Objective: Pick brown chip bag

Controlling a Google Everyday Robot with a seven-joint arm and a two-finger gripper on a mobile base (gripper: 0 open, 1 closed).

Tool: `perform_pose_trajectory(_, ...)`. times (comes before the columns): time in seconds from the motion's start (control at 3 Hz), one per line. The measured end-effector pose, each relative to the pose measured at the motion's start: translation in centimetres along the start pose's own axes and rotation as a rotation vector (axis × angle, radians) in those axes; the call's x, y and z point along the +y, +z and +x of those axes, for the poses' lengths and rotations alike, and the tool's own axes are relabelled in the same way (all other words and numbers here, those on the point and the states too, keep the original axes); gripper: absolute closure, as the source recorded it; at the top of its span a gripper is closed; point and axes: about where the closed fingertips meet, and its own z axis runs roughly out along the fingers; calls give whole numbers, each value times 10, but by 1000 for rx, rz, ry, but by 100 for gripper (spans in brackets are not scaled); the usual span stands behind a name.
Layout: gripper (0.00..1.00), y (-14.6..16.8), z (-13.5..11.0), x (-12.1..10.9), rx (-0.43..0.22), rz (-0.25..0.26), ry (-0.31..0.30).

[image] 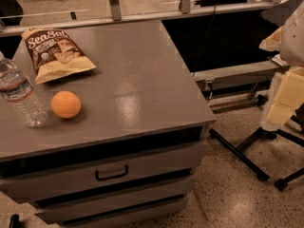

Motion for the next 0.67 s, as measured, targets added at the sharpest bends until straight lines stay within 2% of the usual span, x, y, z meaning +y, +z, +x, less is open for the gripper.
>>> perform_pose_trajectory(0.33, 0, -1, 0, -1, -2, 8, 2)
perform_pose_trajectory(0.67, 0, 0, -16, -22, -36, 45, -25)
